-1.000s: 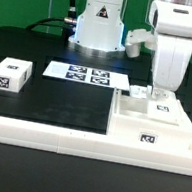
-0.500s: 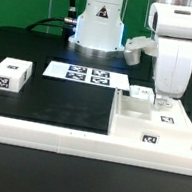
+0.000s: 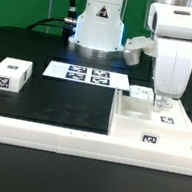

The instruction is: Assemble cabinet

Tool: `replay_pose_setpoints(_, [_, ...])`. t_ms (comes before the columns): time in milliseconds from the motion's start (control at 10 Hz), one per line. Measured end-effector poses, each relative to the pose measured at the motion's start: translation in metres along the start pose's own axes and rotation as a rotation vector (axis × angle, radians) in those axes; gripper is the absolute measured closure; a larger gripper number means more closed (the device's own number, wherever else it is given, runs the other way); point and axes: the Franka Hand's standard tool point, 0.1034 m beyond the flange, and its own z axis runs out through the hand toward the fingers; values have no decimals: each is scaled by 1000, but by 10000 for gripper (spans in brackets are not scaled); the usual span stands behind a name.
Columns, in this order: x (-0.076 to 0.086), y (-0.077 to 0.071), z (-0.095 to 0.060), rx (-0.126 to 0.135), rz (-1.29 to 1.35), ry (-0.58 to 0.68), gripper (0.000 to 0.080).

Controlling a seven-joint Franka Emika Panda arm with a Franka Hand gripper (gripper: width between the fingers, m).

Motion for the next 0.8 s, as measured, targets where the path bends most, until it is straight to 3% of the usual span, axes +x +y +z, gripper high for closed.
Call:
replay_pose_setpoints(100, [0,0,0,0,0,0,562])
replay_pose_setpoints(200, [0,0,0,0,0,0,362])
replay_pose_setpoints(300, [0,0,0,1,0,0,212])
replay_pose_setpoints(400, [0,0,0,1,0,0,212])
replay_pose_setpoints(500, [0,0,0,1,0,0,59])
replay_pose_setpoints(800, [1,-9,-7,-1,28,-6,3])
